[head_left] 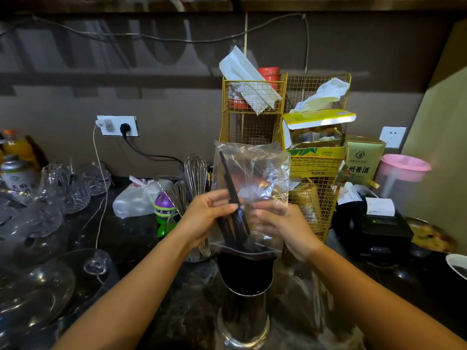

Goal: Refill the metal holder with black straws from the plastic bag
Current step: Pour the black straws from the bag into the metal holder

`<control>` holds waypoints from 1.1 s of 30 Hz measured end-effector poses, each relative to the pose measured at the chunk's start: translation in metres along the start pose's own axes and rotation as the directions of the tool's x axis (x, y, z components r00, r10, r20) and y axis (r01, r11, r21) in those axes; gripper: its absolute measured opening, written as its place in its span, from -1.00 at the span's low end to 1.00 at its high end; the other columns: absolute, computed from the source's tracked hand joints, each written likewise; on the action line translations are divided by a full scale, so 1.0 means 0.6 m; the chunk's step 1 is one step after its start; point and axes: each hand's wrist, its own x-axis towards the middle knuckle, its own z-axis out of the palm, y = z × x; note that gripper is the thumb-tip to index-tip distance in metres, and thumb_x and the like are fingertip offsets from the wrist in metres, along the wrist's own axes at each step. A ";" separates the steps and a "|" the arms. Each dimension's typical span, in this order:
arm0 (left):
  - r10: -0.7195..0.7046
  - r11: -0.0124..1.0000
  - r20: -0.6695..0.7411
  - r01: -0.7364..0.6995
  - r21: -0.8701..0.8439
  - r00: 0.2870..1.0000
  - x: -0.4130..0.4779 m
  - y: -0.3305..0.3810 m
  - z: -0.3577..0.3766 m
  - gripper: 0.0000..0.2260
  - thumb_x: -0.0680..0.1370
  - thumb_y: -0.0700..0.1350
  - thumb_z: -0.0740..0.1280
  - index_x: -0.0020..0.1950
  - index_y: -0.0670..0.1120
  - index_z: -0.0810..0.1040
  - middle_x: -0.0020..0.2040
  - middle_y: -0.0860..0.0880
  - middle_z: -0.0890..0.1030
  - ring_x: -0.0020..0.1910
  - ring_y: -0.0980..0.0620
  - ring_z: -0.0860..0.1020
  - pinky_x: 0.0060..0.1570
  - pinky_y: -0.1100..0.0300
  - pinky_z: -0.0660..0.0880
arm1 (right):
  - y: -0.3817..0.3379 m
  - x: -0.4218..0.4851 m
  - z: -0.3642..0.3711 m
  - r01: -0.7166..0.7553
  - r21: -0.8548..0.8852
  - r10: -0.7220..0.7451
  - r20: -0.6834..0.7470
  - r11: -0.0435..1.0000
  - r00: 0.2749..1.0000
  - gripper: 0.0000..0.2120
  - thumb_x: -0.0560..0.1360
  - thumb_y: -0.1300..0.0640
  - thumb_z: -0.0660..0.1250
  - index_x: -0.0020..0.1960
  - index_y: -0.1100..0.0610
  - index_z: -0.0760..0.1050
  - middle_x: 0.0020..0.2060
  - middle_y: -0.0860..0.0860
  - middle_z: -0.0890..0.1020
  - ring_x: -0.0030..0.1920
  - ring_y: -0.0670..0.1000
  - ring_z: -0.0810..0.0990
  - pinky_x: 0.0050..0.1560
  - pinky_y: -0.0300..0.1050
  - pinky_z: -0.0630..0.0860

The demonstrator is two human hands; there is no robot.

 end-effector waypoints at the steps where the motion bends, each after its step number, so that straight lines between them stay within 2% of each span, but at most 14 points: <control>1: 0.007 1.000 -0.006 -0.007 0.004 1.000 0.001 0.002 0.000 -0.70 0.31 -0.27 0.36 0.01 -0.06 0.57 -0.22 0.05 0.72 -0.18 0.08 0.65 -0.16 0.26 0.59 | 0.000 0.001 0.000 0.001 -0.003 -0.001 -0.009 1.000 1.000 -0.85 0.45 0.32 0.29 -0.13 0.11 0.57 -0.20 0.06 0.64 -0.24 -0.08 0.64 -0.23 -0.31 0.61; 6: 0.037 0.999 -0.022 -0.037 0.001 0.999 0.000 0.022 0.009 -0.79 0.43 -0.32 0.26 -0.06 -0.08 0.58 -0.27 0.07 0.71 -0.22 0.13 0.65 -0.26 0.29 0.59 | -0.010 0.002 -0.002 0.000 0.029 0.001 -0.036 1.000 0.999 -0.88 0.45 0.31 0.30 -0.16 0.12 0.55 -0.18 0.07 0.63 -0.20 -0.04 0.63 -0.22 -0.28 0.59; 10: 0.049 0.999 -0.026 -0.049 0.015 0.998 0.001 0.039 0.014 -0.82 0.47 -0.29 0.23 -0.04 -0.08 0.57 -0.27 0.07 0.71 -0.21 0.13 0.65 -0.22 0.28 0.60 | -0.021 0.000 -0.002 0.001 0.061 0.002 -0.057 0.998 0.998 -0.88 0.45 0.31 0.29 -0.19 0.14 0.54 -0.20 0.06 0.62 -0.20 -0.04 0.62 -0.22 -0.29 0.59; 20: 0.084 0.992 -0.042 -0.080 0.093 0.996 0.009 0.085 0.025 -0.85 0.48 -0.27 0.24 -0.08 -0.09 0.58 -0.32 0.09 0.71 -0.27 0.15 0.64 -0.33 0.33 0.56 | -0.028 0.001 0.010 -0.022 0.114 0.032 -0.082 0.993 0.996 -0.89 0.45 0.32 0.28 -0.19 0.15 0.50 -0.23 0.06 0.61 -0.21 -0.02 0.61 -0.17 -0.24 0.58; 24: 0.057 0.990 -0.034 -0.052 0.135 0.998 0.005 0.090 0.028 -0.84 0.49 -0.26 0.24 0.00 -0.14 0.56 -0.31 0.09 0.70 -0.26 0.15 0.65 -0.32 0.34 0.56 | -0.032 0.001 0.010 -0.048 0.124 0.060 -0.090 0.991 0.994 -0.89 0.46 0.31 0.27 -0.18 0.15 0.50 -0.21 0.08 0.61 -0.21 -0.02 0.60 -0.23 -0.27 0.58; 29: 0.065 0.985 -0.033 -0.059 0.164 0.997 -0.002 0.100 0.035 -0.79 0.50 -0.26 0.23 0.11 -0.18 0.51 -0.09 -0.01 0.63 -0.25 0.19 0.64 -0.26 0.35 0.58 | -0.039 -0.001 0.000 -0.020 0.122 0.034 -0.116 0.992 0.993 -0.86 0.46 0.31 0.26 -0.21 0.14 0.51 -0.20 0.09 0.61 -0.20 0.00 0.61 -0.23 -0.25 0.57; 33: 0.069 0.986 -0.047 -0.061 0.153 0.997 -0.004 0.104 0.035 -0.79 0.49 -0.28 0.23 0.11 -0.21 0.50 -0.08 -0.05 0.62 -0.26 0.18 0.64 -0.30 0.35 0.57 | -0.047 -0.005 -0.004 -0.024 0.133 0.040 -0.117 0.991 0.992 -0.85 0.46 0.33 0.24 -0.21 0.15 0.51 -0.21 0.09 0.60 -0.19 0.00 0.60 -0.26 -0.29 0.57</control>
